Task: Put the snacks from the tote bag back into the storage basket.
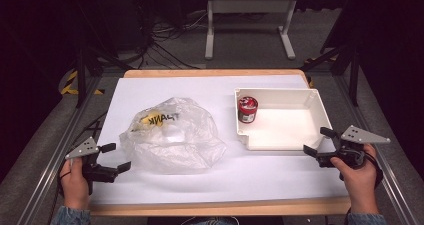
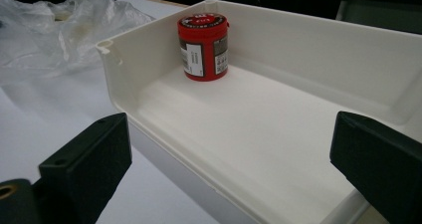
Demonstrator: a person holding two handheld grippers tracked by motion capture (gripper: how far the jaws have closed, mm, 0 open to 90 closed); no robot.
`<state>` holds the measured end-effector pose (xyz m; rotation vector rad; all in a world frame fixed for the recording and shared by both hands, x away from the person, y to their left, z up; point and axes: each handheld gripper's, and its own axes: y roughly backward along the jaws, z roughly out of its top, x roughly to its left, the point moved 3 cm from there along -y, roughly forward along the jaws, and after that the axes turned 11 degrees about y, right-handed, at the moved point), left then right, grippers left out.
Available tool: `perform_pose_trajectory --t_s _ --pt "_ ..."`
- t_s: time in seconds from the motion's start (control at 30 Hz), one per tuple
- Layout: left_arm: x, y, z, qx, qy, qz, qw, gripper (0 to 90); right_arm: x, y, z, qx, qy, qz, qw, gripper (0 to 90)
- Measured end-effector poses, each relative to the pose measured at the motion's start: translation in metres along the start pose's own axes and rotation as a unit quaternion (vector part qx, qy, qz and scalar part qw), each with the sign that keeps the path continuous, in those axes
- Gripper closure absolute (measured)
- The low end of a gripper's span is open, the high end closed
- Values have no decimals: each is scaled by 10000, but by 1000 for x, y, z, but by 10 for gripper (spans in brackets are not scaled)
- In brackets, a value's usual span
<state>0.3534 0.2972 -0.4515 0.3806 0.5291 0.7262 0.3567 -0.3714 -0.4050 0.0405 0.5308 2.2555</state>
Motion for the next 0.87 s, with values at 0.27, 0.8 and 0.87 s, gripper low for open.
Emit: perform_pose_trajectory --t_s 0.27,0.8,0.87 --pt "2 0 -4 -170 -9 80 9998 21 5 -9 -21 -210 -116 -271 9993 38" --pt "4 -5 -7 -167 -91 88 9998 22 14 -11 -32 87 -134 -234 9996 37" --pt "4 -5 -7 -172 -94 79 9998 22 15 -13 -32 88 -121 -194 9997 38"
